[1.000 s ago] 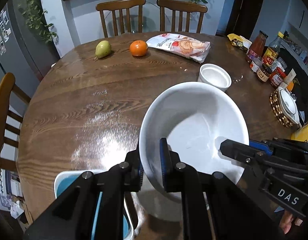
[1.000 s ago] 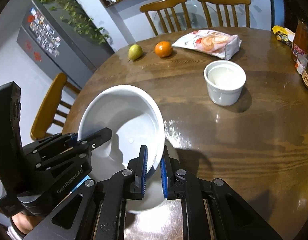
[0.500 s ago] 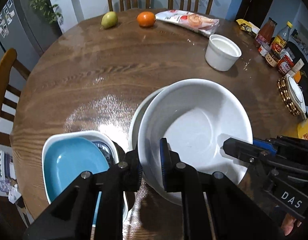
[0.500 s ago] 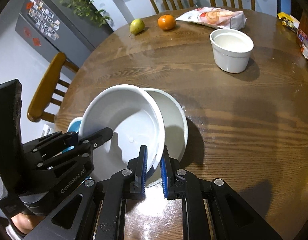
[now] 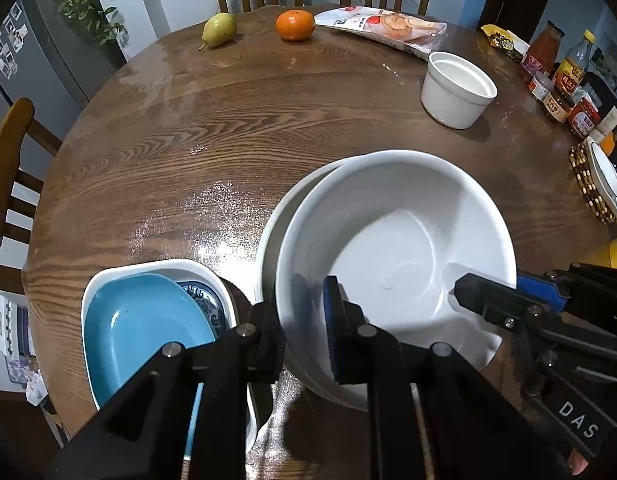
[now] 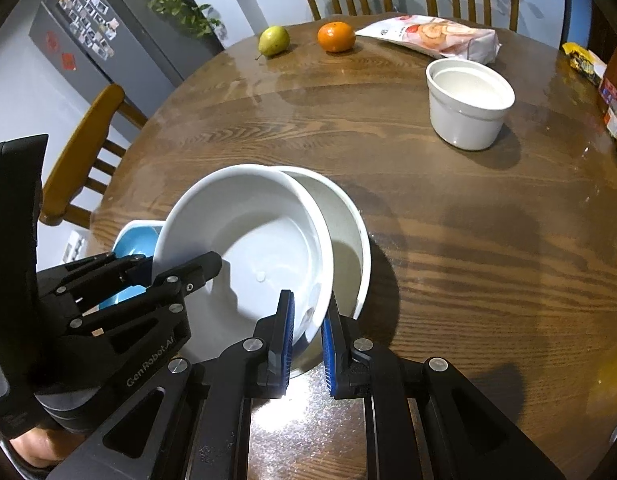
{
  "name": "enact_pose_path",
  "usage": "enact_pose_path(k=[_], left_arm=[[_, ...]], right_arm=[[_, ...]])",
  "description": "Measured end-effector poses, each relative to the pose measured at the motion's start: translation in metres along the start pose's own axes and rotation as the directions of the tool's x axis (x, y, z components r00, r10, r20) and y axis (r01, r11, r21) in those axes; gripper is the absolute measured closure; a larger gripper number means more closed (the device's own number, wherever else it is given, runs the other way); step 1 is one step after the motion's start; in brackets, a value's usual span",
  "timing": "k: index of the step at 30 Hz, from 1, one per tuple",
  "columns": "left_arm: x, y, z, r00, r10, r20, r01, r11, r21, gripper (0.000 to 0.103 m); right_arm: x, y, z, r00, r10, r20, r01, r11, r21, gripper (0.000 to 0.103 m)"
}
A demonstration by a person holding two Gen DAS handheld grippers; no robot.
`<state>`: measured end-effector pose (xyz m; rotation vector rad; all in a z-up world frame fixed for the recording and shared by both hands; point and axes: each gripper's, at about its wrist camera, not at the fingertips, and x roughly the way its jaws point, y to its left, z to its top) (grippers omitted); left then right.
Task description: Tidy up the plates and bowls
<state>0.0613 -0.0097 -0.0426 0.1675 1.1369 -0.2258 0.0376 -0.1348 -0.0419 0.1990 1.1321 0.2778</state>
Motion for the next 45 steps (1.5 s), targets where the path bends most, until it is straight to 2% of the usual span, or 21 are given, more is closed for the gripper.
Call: enact_pose_path(k=[8,21,41,45], left_arm=[[-0.001,0.001,0.001,1.000,-0.001,0.007,0.001,1.000,-0.009,0.087],[0.002,-0.003,0.004,1.000,0.021,0.004,-0.021,1.000,0.015,0.087],[0.000,-0.010,0.007,1.000,0.015,0.011,-0.016,0.999,0.048,0.069],[0.000,-0.009,0.007,1.000,0.013,0.014,-0.014,0.999,0.047,0.069]], right_arm=[[0.006,-0.001,0.000,1.000,0.005,-0.023,-0.005,1.000,0.001,0.089],[0.004,0.002,0.002,0.999,-0.037,-0.019,0.037,0.999,-0.027,0.089],[0.002,0.005,0.003,0.996,-0.086,-0.018,0.085,0.994,-0.066,0.087],[0.001,0.007,0.002,0.996,-0.087,-0.016,0.085,0.994,-0.067,0.087]])
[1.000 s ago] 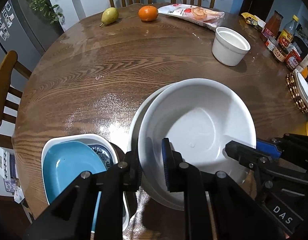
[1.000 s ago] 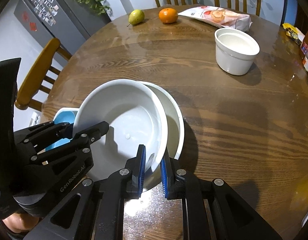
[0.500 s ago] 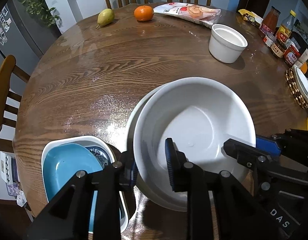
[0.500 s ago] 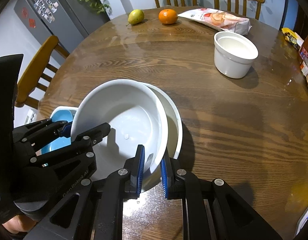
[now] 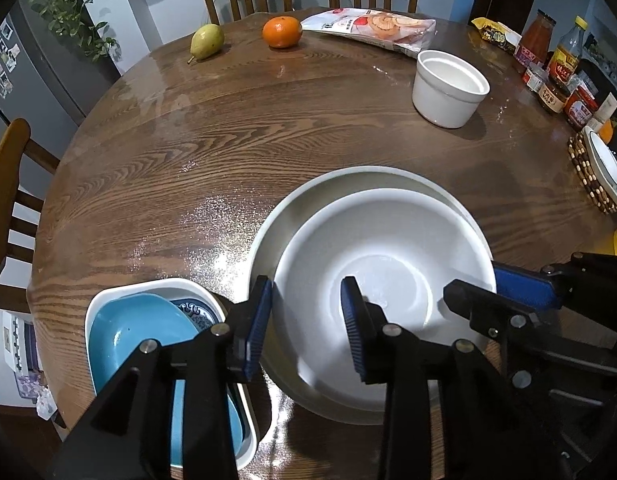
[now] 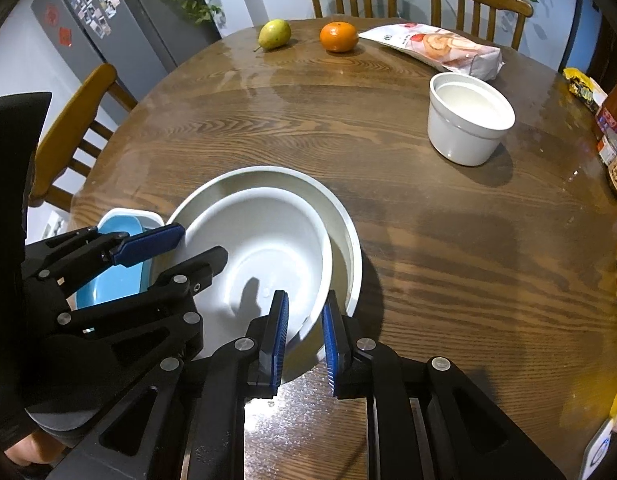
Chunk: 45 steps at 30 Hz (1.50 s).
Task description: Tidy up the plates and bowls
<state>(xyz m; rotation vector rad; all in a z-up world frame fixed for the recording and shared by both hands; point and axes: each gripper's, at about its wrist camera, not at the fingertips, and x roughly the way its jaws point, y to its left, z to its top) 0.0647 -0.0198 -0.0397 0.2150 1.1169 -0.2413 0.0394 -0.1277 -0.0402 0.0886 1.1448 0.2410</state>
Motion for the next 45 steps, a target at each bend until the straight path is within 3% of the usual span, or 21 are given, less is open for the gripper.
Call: enact_pose_path(k=[8,11,14,17,21,36,45], left_arm=[[-0.003,-0.001,0.000,1.000,-0.005,0.011,0.005,1.000,-0.004,0.065],[-0.005,-0.001,0.000,1.000,-0.011,0.017,0.012,1.000,-0.009,0.060],[-0.010,0.000,0.000,1.000,-0.007,0.030,0.007,1.000,-0.009,0.049],[-0.016,0.002,0.000,0.999,0.008,0.049,-0.007,1.000,-0.017,0.040],[-0.023,0.007,0.000,0.998,0.005,0.065,-0.003,0.999,-0.038,0.038],[-0.038,0.000,-0.004,0.996,0.002,0.091,0.002,0.999,-0.044,0.020],[-0.041,-0.013,-0.005,0.996,-0.001,0.089,0.003,1.000,-0.027,0.017]], right_arm=[[-0.003,0.000,0.000,1.000,-0.001,0.010,0.001,1.000,0.009,0.086],[-0.007,-0.003,0.000,1.000,0.002,0.021,-0.003,1.000,0.019,0.086],[-0.010,-0.006,-0.001,0.999,0.006,0.039,-0.007,0.999,0.033,0.085],[-0.014,-0.010,-0.001,0.998,0.008,0.057,-0.011,0.999,0.049,0.077],[-0.021,-0.015,-0.004,0.996,0.013,0.089,-0.020,0.997,0.075,0.060],[-0.043,-0.024,-0.013,0.989,0.037,0.142,-0.052,0.993,0.105,0.059],[-0.055,-0.048,-0.023,0.985,0.033,0.170,-0.063,0.982,0.180,0.059]])
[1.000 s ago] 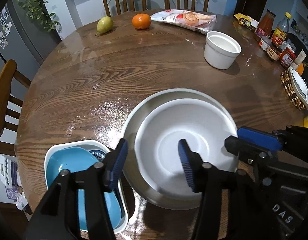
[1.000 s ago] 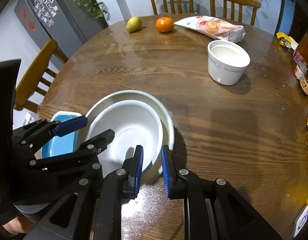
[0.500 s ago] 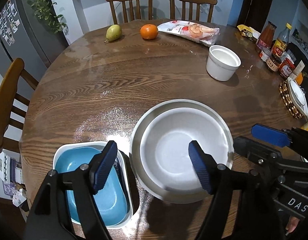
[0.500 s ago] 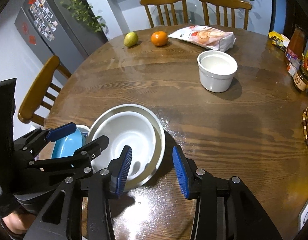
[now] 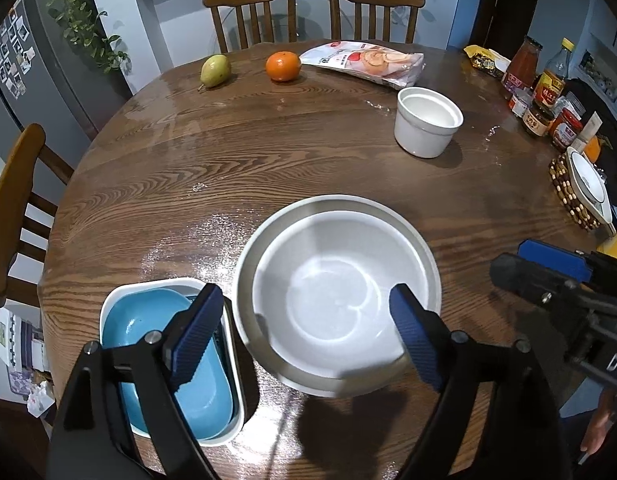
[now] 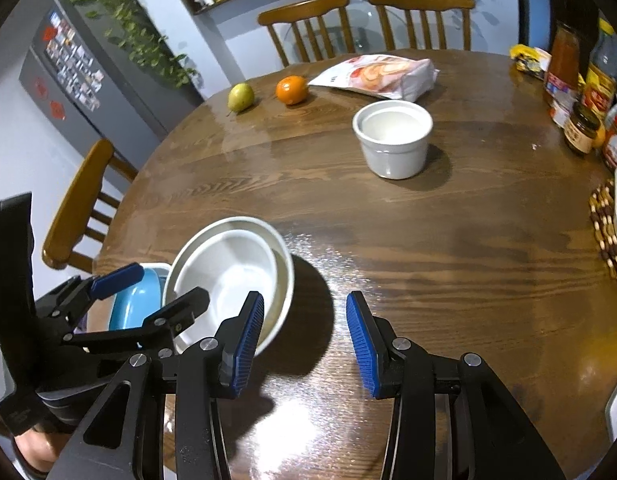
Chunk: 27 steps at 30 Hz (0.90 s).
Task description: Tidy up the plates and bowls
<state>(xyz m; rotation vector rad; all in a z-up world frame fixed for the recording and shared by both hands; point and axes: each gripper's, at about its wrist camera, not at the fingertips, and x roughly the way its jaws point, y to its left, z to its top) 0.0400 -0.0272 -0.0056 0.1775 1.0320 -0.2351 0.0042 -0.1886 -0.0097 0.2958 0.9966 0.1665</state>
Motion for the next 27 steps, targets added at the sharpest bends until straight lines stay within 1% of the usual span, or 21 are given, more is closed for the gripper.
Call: enact_pose_path(k=[4,9,13,14,15,16,18,20,23,25,27], left_arm=[[-0.002,-0.007,0.001,1.000,-0.001,0.004,0.001,1.000,0.004,0.015],[-0.004,-0.017,0.002,1.000,-0.011,0.009,0.011,1.000,0.012,0.006],[-0.004,-0.026,0.005,1.000,-0.013,0.014,0.012,1.000,0.022,0.005],[-0.004,-0.027,0.006,1.000,-0.016,0.014,0.015,1.000,0.022,0.005],[-0.004,-0.028,0.007,1.000,-0.018,0.015,0.018,1.000,0.023,0.005],[-0.004,-0.030,0.009,1.000,-0.019,0.016,0.019,0.999,0.025,0.005],[-0.004,-0.035,0.012,1.000,-0.019,0.021,0.018,0.999,0.036,0.005],[-0.004,-0.040,0.015,1.000,-0.018,0.025,0.017,0.999,0.047,0.001],[-0.005,-0.047,0.019,0.999,-0.024,0.032,0.022,0.998,0.061,0.001],[-0.004,-0.050,0.021,0.999,-0.025,0.032,0.022,0.997,0.070,0.001],[-0.004,-0.052,0.024,0.999,-0.019,0.035,0.017,0.997,0.077,0.001]], right_arm=[[-0.007,-0.009,-0.001,1.000,0.000,0.015,-0.001,1.000,0.025,0.059],[-0.017,-0.020,-0.002,0.999,0.001,0.036,-0.002,0.999,0.037,0.059],[-0.027,-0.031,-0.003,0.998,-0.001,0.057,-0.003,0.998,0.058,0.059],[-0.030,-0.035,-0.003,0.998,-0.005,0.062,0.001,0.998,0.065,0.055],[-0.031,-0.037,-0.003,0.998,-0.008,0.065,0.003,0.998,0.070,0.047],[-0.034,-0.039,-0.004,0.997,-0.009,0.071,0.004,0.997,0.078,0.045],[-0.041,-0.044,-0.005,0.996,-0.016,0.089,0.008,0.996,0.087,0.044],[-0.045,-0.050,-0.004,0.995,-0.021,0.099,0.011,0.995,0.099,0.044],[-0.049,-0.057,-0.003,0.994,-0.031,0.105,0.020,0.994,0.110,0.044],[-0.050,-0.060,-0.003,0.993,-0.040,0.107,0.028,0.993,0.115,0.041],[-0.051,-0.064,-0.001,0.993,-0.050,0.106,0.037,0.992,0.120,0.034]])
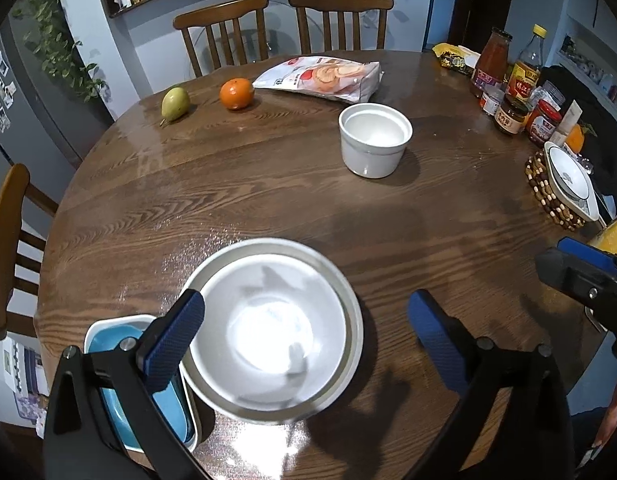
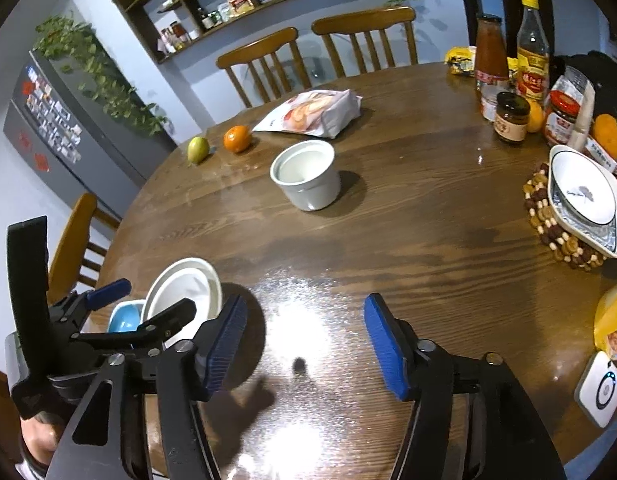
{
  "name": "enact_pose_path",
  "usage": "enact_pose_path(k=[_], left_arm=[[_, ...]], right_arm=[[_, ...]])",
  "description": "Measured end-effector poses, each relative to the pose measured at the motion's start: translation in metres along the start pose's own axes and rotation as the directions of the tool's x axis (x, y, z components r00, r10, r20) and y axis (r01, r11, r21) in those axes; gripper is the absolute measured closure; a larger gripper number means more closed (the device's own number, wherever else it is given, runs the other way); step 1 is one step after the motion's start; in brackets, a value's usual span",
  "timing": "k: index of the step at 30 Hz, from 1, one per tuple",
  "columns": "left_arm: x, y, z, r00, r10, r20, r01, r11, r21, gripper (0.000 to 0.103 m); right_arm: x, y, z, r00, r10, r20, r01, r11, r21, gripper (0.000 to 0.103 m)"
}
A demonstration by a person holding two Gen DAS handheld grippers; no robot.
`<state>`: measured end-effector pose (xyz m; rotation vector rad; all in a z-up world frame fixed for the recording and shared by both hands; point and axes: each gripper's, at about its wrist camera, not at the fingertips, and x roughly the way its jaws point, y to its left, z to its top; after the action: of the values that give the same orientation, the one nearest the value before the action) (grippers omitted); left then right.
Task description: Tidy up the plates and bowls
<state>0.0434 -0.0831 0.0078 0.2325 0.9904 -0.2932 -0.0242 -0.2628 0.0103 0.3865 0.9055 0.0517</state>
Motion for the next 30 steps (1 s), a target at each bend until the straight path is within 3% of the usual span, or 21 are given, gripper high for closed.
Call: enact_pose_path(k=[4,19,30], left_arm=[[0.001,-0.002,0.008,1.000,0.004,0.002,-0.004,1.000,0.004,0.001],[0.011,-0.002,0.068,0.999,-0.015,0.046,0.014,1.000,0.011,0.001],[0.071,0.003,0.126,1.000,-0.001,-0.022,0.000,1.000,-0.030,0.001]], right_arm=[[0.001,-0.005,0.007,1.000,-0.012,-0.001,0.012,1.000,0.002,0.023],[0.006,-0.021,0.049,0.998,-0.045,0.036,0.044,0.999,0.026,0.023],[0.059,-0.033,0.099,1.000,-0.012,-0.004,0.013,0.994,0.107,0.023]])
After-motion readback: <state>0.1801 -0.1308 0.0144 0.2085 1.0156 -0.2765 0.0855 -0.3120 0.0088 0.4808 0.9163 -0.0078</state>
